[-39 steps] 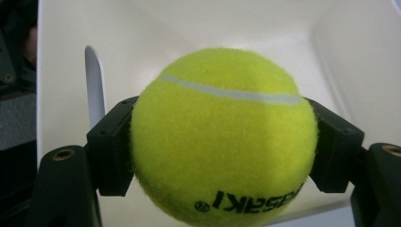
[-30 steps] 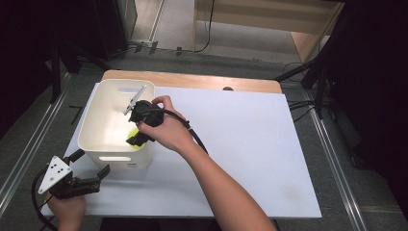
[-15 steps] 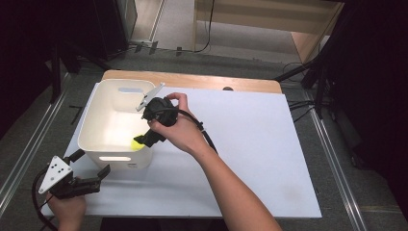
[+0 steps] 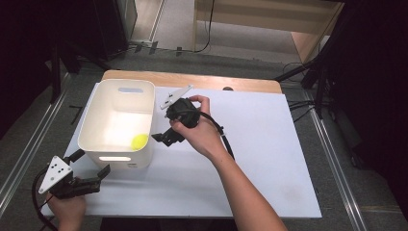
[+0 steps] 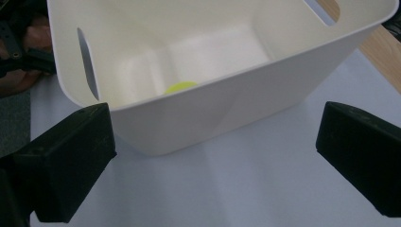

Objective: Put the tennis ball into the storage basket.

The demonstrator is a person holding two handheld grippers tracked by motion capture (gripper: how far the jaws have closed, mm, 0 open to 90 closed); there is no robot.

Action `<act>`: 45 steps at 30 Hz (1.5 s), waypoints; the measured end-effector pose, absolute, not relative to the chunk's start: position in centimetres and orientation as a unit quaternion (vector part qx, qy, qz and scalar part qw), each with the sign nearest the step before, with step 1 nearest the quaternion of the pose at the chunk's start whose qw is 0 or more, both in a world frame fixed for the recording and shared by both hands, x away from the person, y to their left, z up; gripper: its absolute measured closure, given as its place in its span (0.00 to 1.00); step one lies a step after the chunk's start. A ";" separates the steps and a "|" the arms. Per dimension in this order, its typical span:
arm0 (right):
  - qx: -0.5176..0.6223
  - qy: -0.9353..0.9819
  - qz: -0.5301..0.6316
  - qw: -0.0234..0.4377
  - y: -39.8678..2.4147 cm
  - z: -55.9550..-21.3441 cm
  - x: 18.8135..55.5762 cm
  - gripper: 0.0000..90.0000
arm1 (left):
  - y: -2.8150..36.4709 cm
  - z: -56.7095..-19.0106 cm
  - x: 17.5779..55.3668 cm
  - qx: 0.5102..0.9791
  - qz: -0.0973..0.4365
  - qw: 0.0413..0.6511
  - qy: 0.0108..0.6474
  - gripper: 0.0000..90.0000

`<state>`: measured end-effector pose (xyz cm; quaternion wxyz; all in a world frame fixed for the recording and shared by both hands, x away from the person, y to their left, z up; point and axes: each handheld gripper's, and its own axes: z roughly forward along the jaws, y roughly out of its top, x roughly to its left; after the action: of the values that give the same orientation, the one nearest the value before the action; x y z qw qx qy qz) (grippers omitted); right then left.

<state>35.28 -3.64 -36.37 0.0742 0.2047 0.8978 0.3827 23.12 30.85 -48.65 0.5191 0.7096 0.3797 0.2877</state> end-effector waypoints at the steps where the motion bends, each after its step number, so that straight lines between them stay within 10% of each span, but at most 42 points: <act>1: 0.209 0.896 0.384 0.075 -4.0 -36.4 35.2 0.00 | 30.8 -48.7 23.1 0.709 0.288 0.520 0.380 0.00; 45: 0.318 0.852 0.402 0.106 -14.9 -42.1 31.4 0.00 | 30.8 -48.7 23.1 0.709 0.288 0.519 0.380 0.00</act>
<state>31.44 -14.85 -42.12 0.1056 0.3181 0.8523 0.4016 23.11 30.83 -48.68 0.5191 0.7089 0.3805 0.2885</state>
